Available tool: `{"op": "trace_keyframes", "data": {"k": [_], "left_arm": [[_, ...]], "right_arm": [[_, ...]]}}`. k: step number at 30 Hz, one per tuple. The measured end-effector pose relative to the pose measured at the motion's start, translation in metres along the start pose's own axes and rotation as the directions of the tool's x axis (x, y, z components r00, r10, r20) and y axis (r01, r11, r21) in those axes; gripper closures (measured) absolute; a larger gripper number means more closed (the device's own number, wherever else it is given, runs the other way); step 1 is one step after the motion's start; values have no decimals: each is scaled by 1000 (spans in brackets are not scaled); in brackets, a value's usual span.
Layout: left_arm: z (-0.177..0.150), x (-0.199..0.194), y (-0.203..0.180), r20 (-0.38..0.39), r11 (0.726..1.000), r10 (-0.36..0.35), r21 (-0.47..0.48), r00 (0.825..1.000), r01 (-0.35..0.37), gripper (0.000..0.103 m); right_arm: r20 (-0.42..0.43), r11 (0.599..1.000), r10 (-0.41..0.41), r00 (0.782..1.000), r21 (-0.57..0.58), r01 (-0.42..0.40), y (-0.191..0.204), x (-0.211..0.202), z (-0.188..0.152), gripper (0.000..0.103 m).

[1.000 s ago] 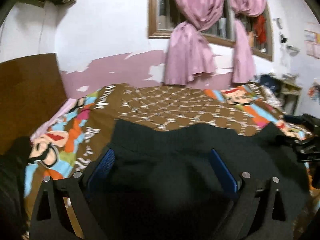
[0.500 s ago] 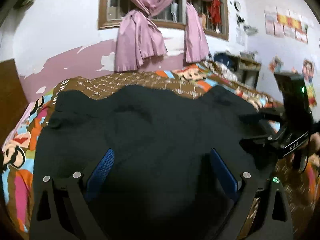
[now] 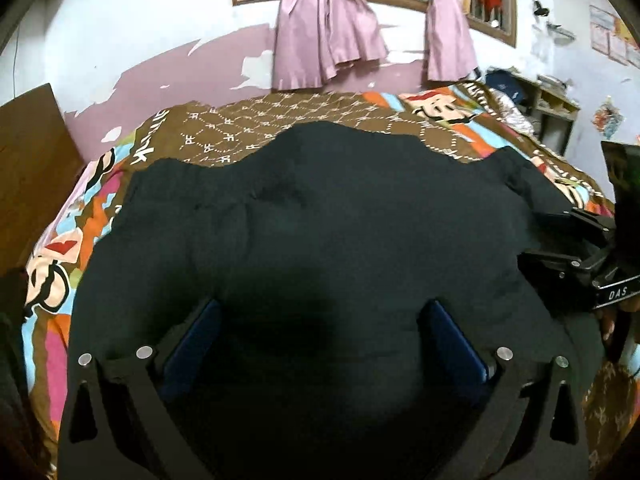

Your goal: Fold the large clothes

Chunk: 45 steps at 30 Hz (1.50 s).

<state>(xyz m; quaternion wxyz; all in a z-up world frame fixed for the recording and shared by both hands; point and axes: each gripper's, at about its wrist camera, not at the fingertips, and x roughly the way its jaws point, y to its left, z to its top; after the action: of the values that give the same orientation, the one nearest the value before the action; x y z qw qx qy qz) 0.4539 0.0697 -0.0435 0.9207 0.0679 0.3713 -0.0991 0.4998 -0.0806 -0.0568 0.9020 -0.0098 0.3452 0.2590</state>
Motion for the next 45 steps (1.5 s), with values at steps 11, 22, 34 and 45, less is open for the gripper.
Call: {"op": "trace_keyframes", "data": {"k": [11, 22, 34, 45], "left_arm": [[32, 39, 51, -68, 987, 27, -157, 997, -38, 1], [13, 40, 67, -1, 972, -58, -229, 998, 57, 1], [9, 38, 64, 22, 967, -85, -240, 996, 88, 1], [7, 42, 59, 23, 968, -81, -235, 996, 84, 1]], "right_arm": [[5, 995, -4, 1000, 105, 3, -28, 31, 24, 0], [38, 993, 20, 999, 118, -25, -27, 30, 8, 0], [56, 989, 49, 997, 136, -57, -30, 29, 4, 0], [-3, 994, -10, 1000, 108, 10, -24, 42, 2, 0]]}}
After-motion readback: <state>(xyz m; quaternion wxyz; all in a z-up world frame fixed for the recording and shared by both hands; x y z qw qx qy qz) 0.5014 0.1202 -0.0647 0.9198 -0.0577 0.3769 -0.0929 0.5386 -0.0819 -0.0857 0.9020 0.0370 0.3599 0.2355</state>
